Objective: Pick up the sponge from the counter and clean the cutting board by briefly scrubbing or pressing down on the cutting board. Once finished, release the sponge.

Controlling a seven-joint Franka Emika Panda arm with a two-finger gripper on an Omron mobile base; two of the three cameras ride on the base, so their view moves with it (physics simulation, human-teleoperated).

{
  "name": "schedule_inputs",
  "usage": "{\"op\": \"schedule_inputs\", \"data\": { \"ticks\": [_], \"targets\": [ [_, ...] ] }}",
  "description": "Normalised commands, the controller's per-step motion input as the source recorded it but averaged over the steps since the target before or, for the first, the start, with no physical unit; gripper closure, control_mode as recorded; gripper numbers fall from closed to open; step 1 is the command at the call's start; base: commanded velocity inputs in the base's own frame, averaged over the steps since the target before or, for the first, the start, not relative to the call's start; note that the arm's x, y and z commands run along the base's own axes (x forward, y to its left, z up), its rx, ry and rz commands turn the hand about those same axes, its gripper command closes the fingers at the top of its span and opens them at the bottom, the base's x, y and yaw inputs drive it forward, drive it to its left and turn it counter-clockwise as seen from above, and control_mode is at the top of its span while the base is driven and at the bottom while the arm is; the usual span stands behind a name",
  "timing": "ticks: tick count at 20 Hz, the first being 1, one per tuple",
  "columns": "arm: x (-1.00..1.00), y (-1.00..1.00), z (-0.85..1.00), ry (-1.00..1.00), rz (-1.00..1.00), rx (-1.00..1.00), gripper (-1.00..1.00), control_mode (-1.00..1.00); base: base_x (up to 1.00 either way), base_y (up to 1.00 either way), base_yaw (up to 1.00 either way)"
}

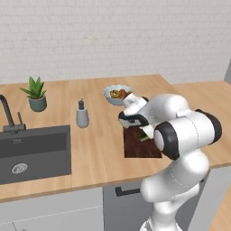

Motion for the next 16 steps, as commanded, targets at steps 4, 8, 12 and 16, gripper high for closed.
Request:
{"op": "schedule_inputs", "data": {
  "ticks": [4,8,12,16],
  "targets": [
    [-0.33,0.55,-0.86,-0.06,-0.3,-0.21,1.0,-1.0,0.0,0.0,0.0],
    [0.0,-0.2,-0.61,-0.03,-0.24,0.0,1.0,-1.0,0.0,0.0,0.0],
    [0.0,-0.4,-0.65,-0.13,-0.19,0.0,1.0,-1.0,0.0,0.0,0.0],
    [0.23,0.0,-0.36,-0.18,-0.04,0.0,1.0,-1.0,0.0,0.0,0.0]
  ]
}}
